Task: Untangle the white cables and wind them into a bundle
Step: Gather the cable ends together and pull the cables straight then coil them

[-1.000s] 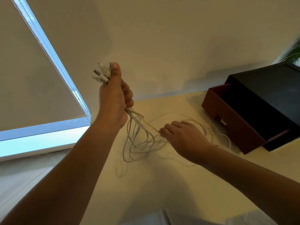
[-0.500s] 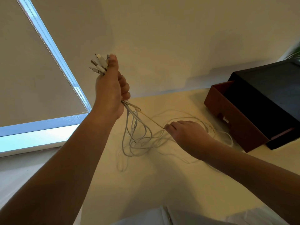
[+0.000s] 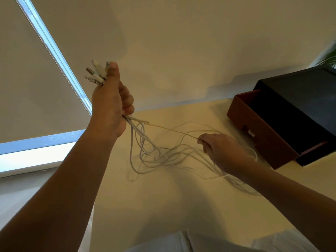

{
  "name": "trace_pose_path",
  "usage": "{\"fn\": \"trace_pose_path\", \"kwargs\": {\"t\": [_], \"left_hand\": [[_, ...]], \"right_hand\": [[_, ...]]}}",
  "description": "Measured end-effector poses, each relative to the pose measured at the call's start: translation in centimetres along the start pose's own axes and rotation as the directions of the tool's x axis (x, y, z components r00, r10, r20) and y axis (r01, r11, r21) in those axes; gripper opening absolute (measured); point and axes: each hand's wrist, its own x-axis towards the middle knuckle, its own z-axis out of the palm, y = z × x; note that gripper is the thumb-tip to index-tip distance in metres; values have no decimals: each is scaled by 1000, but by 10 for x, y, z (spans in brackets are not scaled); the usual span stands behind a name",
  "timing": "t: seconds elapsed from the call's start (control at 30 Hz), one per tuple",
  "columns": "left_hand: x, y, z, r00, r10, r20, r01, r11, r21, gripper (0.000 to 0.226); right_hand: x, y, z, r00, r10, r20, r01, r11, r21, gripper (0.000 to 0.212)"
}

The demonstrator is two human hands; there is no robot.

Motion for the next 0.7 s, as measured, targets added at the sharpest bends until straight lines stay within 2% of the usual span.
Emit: {"fn": "trace_pose_path", "kwargs": {"t": [0.1,0.33,0.53,0.7], "left_hand": [[-5,-7,-3,1000,-24,17,24,1000,-6,52],[-16,-10,8,997,-9,72,12,999,-36,50],[-13,-5,3,999,-33,38,34,999,-35,52],[-14,-3,6,998,-22,61,23,1000,-8,52]], "right_hand": [[-2,-9,-4,998,51,-33,-49,997,60,22],[9,-30,1,994,-92,-62,88,994,-69,27],[11,-20,-4,1000,0,9,-2,980,197,23],[14,-6,5,989,131,74,-150,895,420,23]]}}
